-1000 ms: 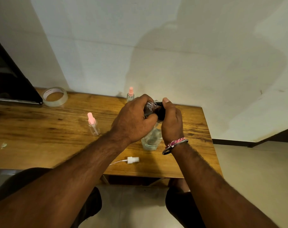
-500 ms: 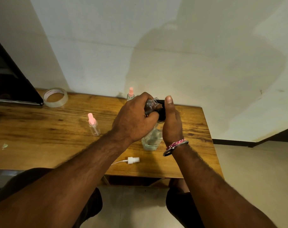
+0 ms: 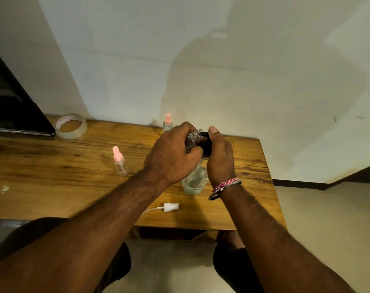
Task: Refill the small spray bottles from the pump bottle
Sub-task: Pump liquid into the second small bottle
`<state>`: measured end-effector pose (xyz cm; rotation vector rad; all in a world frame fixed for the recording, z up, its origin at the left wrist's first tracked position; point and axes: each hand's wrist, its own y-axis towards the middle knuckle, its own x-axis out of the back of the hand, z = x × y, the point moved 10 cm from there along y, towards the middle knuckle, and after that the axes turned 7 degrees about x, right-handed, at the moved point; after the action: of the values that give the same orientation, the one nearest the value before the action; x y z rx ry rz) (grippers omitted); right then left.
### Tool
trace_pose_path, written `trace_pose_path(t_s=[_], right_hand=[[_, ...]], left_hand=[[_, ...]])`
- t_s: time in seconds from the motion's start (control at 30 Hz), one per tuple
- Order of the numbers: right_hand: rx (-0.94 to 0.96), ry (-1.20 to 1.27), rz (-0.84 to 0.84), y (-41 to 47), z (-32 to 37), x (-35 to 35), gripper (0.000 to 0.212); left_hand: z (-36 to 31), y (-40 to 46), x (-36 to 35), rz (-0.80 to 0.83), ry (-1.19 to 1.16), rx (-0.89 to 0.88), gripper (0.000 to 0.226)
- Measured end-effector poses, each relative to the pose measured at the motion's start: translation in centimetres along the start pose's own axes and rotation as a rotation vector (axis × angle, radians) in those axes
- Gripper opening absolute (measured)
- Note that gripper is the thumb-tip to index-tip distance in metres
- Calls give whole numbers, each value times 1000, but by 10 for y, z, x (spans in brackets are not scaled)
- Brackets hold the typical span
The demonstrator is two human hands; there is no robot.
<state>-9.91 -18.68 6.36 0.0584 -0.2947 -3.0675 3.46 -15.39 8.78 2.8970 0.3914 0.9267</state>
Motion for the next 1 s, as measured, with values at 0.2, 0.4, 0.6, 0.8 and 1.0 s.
trace_pose_path(t_s=[0.2, 0.4, 0.6, 0.8, 1.0], right_hand=[[17, -7, -33, 0, 0, 3, 42], [8, 12, 16, -4, -1, -2, 60], [23, 1, 35, -3, -1, -4, 66], [14, -18, 40, 1, -4, -5, 75], [6, -16, -1, 0, -1, 1, 53]], left_hand=[[2, 0, -1, 4, 7, 4, 32], [-2, 0, 1, -11, -33, -13, 22], [-2, 1, 3, -14, -41, -1, 24], [-2, 2, 3, -21, -25, -1, 23], [-1, 0, 0, -13, 14, 1, 31]])
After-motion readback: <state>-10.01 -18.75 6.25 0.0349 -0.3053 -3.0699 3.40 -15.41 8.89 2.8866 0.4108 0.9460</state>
